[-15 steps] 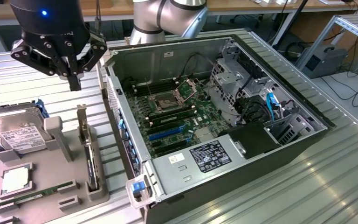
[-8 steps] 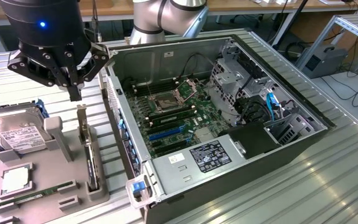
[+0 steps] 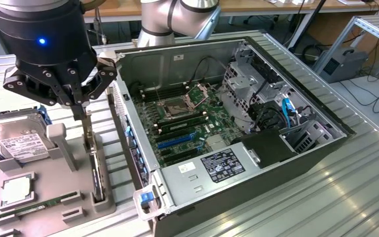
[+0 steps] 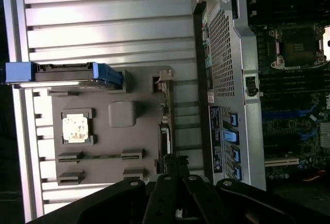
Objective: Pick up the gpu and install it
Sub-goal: 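Reach for the gpu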
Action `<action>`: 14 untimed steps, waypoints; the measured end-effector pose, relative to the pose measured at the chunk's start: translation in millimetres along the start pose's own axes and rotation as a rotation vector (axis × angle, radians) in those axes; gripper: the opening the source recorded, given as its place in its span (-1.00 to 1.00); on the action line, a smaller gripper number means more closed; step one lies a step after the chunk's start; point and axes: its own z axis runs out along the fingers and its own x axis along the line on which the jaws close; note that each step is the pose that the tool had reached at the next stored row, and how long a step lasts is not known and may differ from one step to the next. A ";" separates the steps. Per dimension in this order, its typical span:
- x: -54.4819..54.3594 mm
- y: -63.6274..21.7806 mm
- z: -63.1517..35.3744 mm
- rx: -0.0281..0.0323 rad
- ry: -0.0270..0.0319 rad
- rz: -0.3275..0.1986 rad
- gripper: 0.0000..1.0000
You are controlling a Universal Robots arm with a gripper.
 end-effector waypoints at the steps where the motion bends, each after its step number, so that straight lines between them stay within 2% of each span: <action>1: 0.0 -0.5 0.0 0.0000 -0.0001 0.000 -0.79; 4: -0.1 -1.4 -0.1 0.0002 0.0000 0.000 -0.79; 7: -0.8 -10.9 -0.6 0.0017 0.0000 0.000 -0.79; 9: -1.0 -13.8 -0.6 0.0023 -0.0001 0.000 -0.79; 14: 1.9 -15.5 -0.7 0.0022 -0.0002 0.000 -0.79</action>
